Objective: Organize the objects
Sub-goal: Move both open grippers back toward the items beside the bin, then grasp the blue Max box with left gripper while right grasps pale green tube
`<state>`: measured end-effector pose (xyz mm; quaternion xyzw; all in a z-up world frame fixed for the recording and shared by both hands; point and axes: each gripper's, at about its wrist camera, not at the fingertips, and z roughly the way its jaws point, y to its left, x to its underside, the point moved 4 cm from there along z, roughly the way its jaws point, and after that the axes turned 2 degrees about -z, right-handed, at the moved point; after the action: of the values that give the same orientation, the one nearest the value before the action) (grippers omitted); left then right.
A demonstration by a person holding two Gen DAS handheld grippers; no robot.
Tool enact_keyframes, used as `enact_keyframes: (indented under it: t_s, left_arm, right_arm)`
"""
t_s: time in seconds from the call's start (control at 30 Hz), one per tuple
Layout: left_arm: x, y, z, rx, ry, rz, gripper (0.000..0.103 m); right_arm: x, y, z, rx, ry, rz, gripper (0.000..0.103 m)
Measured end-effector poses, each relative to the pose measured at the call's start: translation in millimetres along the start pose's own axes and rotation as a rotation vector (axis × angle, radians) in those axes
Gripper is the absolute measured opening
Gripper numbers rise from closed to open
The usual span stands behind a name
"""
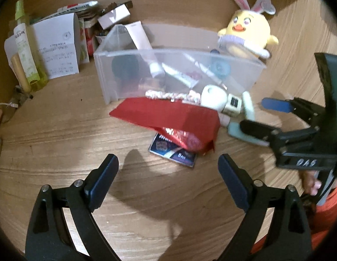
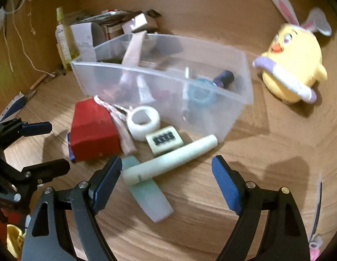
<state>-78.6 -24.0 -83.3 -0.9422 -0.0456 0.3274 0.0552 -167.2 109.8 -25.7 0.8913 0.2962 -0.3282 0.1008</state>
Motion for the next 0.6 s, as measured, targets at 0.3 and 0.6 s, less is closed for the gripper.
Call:
enact_keyframes:
  t_s: [0.3,0.6]
  left_arm:
    - [-3.1,-3.1,16.6,-0.018,0.045,0.042,0.093]
    - [-9.3,-14.6,17.6,0.003,0.017,0.11,0.057]
  right_arm:
    - [29.0,-46.6,-13.0,0.049,0.068,0.098,0.082]
    - [30.2,-64.3,-11.5,0.07,0.07,0.125,0.075]
